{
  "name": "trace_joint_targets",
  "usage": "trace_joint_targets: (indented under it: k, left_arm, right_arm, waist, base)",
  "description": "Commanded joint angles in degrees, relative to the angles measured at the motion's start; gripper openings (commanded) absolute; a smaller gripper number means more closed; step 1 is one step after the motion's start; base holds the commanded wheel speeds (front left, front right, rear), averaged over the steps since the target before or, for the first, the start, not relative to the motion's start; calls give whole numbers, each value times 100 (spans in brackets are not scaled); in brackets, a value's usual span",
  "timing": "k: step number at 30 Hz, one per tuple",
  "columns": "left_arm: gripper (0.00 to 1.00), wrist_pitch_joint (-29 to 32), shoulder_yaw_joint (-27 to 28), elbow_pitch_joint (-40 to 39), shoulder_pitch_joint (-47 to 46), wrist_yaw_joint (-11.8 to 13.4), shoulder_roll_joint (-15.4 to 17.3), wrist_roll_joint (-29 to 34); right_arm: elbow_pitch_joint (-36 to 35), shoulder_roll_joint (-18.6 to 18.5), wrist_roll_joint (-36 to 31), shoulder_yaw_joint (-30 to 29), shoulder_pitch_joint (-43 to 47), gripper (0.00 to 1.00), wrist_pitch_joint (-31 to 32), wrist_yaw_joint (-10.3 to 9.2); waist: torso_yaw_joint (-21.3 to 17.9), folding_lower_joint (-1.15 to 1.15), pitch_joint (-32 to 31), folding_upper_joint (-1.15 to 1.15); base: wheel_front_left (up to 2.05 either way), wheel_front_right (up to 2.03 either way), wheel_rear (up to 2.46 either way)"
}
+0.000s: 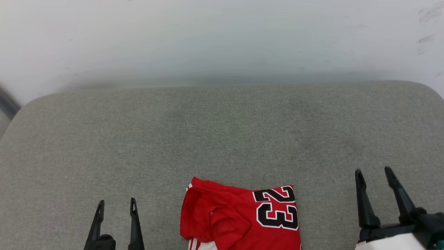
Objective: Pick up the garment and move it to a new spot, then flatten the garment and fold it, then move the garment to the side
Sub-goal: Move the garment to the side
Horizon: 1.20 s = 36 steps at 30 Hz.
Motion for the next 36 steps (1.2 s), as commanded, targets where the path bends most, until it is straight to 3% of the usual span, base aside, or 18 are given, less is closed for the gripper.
trace_joint_targets:
  k: [1, 4, 8, 13, 14, 15, 17, 18, 22, 26, 36]
  left_arm:
    - [100, -13, 10, 9, 33, -24, 14, -23]
    - [100, -13, 23, 29, -59, -47, 6, -28]
    - [100, -13, 30, 76, -135, -80, -18, -48]
    - [100, -14, 52, 103, -154, -111, -40, -53]
    - [100, -14, 52, 103, -154, -111, -40, -53]
    - [100, -13, 59, 106, -166, -123, -53, -53]
    - [100, -13, 65, 101, -182, -130, -65, -55]
    - [100, -13, 65, 101, -182, -130, -65, -55]
    - [100, -13, 51, 85, -227, -146, -87, -57]
    - [100, -13, 23, 87, -293, -188, -105, -52]
    - [100, -13, -51, 129, -611, -262, -127, 10]
  right_arm:
    - [-142, 25, -38, -5, -298, 100, -9, -2]
    - [-282, -29, -235, 58, -751, 100, -9, -2]
    - [-128, -536, -251, 448, -1479, 100, 102, -2]
    - [236, -1448, 333, 1429, -2281, 100, 1394, -4]
    - [236, -1448, 333, 1429, -2281, 100, 1394, -4]
    - [372, -1767, 954, 1893, -2474, 100, 2220, -3]
    - [438, -2116, 1699, 2272, -2603, 100, 3089, -3]
    - [438, -2116, 1699, 2272, -2603, 100, 3089, -3]
    - [539, -2609, 3288, 2652, -2572, 100, 4617, -3]
    - [693, -2704, 4590, 2519, -2366, 100, 5325, -2]
    - [1175, -2388, 5222, 2972, -2308, 100, 5534, -2]
  waist:
    - [11, 0, 14, 0]
    - [27, 0, 58, 0]
    - [40, 0, 109, 0]
    - [41, 0, 155, 0]
    - [41, 0, 155, 0]
    - [48, 0, 170, 0]
    - [60, 0, 190, 0]
    - [60, 0, 190, 0]
    - [82, 0, 263, 0]
    - [135, 0, 373, 0]
    - [374, 0, 700, 0]
  base:
    - [0, 0, 0]
    - [0, 0, 0]
    - [0, 0, 0]
    - [0, 0, 0]
    - [0, 0, 0]
    - [0, 0, 0]
    - [0, 0, 0]
    - [0, 0, 0]
    - [0, 0, 0]
    - [0, 0, 0]
    - [0, 0, 0]
